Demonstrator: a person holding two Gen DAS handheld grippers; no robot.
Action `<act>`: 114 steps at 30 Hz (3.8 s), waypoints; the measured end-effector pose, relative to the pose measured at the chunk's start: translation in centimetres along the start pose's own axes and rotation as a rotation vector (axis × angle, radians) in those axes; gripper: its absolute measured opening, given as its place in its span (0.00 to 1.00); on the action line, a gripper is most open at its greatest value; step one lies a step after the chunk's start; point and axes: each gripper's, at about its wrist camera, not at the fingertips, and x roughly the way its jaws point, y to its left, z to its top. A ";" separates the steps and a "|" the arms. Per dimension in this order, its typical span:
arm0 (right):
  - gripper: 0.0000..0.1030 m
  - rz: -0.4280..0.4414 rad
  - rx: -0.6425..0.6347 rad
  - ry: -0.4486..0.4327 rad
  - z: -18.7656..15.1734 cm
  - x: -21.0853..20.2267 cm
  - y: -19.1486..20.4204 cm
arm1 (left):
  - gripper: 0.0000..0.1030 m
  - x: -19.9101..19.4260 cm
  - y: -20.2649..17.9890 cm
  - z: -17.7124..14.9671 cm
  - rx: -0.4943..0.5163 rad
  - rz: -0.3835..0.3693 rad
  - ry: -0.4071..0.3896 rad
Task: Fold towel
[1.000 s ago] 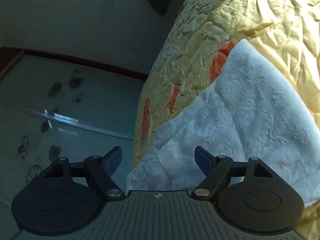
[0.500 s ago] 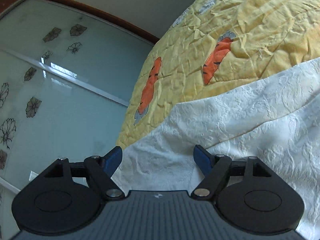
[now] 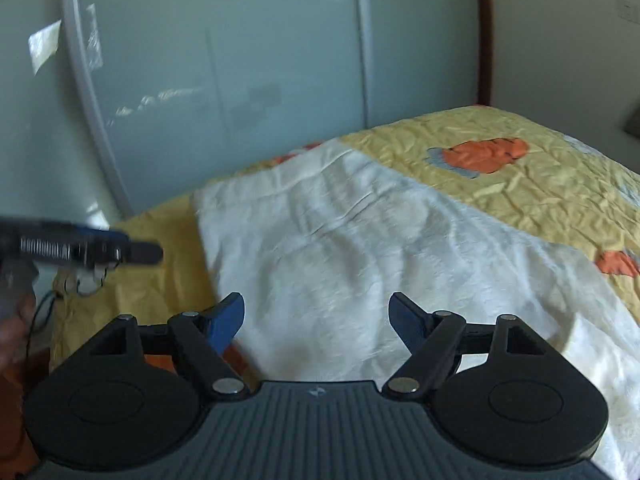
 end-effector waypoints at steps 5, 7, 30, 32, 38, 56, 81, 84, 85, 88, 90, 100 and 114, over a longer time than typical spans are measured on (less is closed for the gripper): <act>0.76 -0.114 -0.261 0.016 -0.3 3.6 4.5 | 0.86 -0.3 3.5 1.2 -0.133 0.065 -0.012; 0.76 -0.127 -0.241 0.017 0.8 4.9 4.3 | 0.86 -0.3 3.3 1.3 -0.126 0.051 -0.011; 0.46 0.132 0.317 -0.159 -0.3 5.0 -3.1 | 0.91 5.2 -0.5 3.4 -0.419 -0.344 0.147; 0.46 0.135 0.320 -0.160 -0.2 4.9 -3.1 | 0.91 6.9 -2.0 3.9 -0.407 -0.366 0.154; 0.46 0.144 0.327 -0.163 -0.3 4.8 -3.3 | 0.64 12.0 -3.7 4.4 -0.416 -0.284 0.204; 0.79 0.323 0.947 -0.365 -4.2 -4.6 -14.4 | 0.14 6.2 -14.1 2.4 0.478 -0.065 -0.195; 0.14 0.301 0.733 -0.039 1.7 -2.8 -16.7 | 0.67 -1.1 -17.7 -9.5 0.899 -0.227 -0.382; 0.14 0.294 0.649 -0.042 2.9 -6.4 -17.5 | 0.69 -2.5 -17.5 -8.4 0.819 -0.254 -0.379; 0.14 0.287 0.629 -0.043 2.8 -7.6 -17.8 | 0.69 -3.0 -17.6 -8.0 0.797 -0.267 -0.387; 0.14 0.251 0.599 -0.032 1.0 -12.4 -19.7 | 0.74 -3.9 -18.0 -6.8 0.739 -0.348 -0.403; 0.14 0.189 0.612 -0.007 -1.6 -15.6 -21.8 | 0.78 -4.3 -18.4 -6.3 0.709 -0.415 -0.394; 0.19 0.085 1.001 0.032 -16.8 -17.7 -30.2 | 0.79 -0.2 -26.1 -9.6 0.744 -0.791 -0.035; 0.32 0.176 1.171 -0.140 -21.5 -19.9 -30.5 | 0.82 0.2 -25.6 -6.5 0.539 -0.826 -0.013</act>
